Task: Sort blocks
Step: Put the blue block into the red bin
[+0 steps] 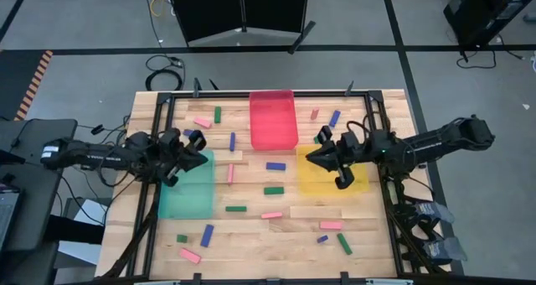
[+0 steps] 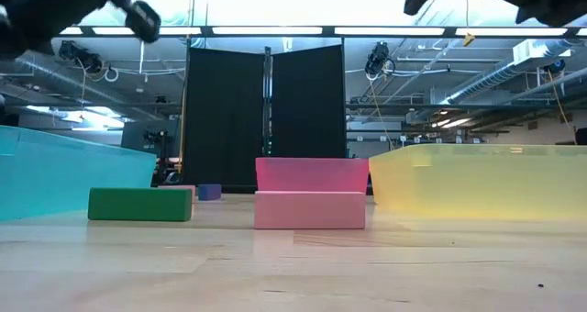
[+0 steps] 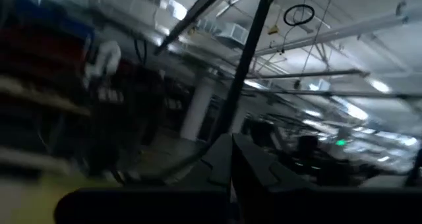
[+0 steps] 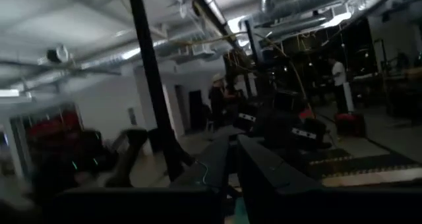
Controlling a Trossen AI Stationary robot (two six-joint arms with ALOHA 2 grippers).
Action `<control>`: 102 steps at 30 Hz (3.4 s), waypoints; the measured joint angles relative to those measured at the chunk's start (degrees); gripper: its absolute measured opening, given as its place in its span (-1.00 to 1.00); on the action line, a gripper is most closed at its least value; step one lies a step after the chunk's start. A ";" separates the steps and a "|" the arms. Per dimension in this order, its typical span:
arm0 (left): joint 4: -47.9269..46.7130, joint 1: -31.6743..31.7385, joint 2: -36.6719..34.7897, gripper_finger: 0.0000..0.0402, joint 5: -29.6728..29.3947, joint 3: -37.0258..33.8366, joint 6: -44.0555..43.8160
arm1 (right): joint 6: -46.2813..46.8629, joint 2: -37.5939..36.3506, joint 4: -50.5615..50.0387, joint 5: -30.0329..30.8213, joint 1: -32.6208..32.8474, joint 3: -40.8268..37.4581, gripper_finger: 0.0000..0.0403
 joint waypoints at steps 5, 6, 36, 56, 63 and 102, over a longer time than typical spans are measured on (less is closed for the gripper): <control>-7.89 -3.37 6.91 -0.92 1.26 9.66 7.29 | -2.04 2.91 0.06 -0.01 0.00 1.78 -0.79; -14.93 -4.22 7.96 -0.91 1.19 12.46 8.30 | -1.81 3.24 0.06 -0.01 0.04 1.81 -0.79; -23.01 -26.16 16.16 -0.77 -44.30 12.45 12.93 | 1.28 16.68 -56.72 24.43 26.51 27.40 -0.78; -16.63 -29.17 20.33 -0.77 -44.53 9.56 11.41 | 32.54 35.19 -99.36 22.93 39.89 51.31 0.00; -13.59 -29.51 20.67 -0.77 -44.55 9.56 11.34 | 33.28 38.37 -102.54 19.28 42.30 51.16 0.25; -14.05 -29.51 20.66 -0.77 -44.53 9.56 11.41 | 27.52 48.43 -103.61 19.47 41.88 50.07 -0.18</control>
